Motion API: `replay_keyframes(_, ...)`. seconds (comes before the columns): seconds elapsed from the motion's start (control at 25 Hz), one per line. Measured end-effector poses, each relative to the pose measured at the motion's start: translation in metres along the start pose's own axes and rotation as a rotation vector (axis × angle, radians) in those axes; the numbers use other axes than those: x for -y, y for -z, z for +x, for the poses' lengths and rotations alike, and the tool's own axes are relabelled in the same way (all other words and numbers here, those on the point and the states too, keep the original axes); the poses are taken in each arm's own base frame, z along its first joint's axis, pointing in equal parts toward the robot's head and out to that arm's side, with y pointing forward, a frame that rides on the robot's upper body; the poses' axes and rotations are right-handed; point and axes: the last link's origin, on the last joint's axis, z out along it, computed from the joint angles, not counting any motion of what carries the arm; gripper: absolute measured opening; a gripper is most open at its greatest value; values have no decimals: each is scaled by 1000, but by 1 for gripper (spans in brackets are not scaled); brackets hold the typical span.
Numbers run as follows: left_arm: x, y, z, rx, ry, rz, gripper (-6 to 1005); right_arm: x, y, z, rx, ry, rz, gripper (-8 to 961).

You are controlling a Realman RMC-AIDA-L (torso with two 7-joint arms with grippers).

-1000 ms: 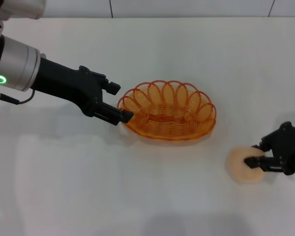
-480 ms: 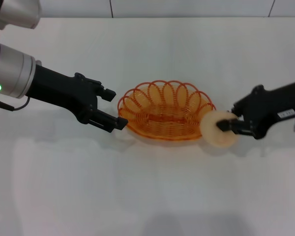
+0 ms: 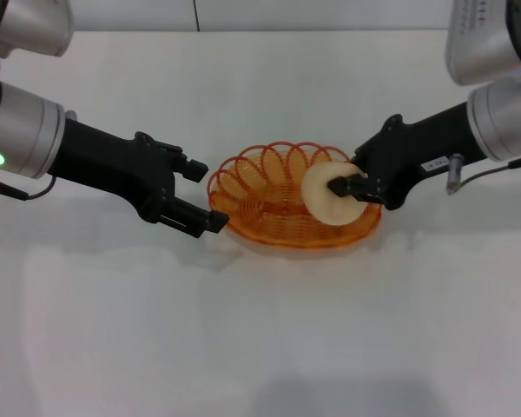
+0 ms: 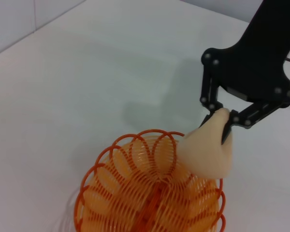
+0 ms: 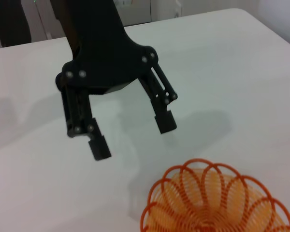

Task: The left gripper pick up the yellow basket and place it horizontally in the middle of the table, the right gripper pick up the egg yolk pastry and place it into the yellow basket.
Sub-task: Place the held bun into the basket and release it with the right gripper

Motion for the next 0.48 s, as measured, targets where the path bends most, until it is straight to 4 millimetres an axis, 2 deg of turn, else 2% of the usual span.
replay_keyframes(0.48,-1,-1,1,-4,-4,0,861,0,-22,-11,2,38,18,106)
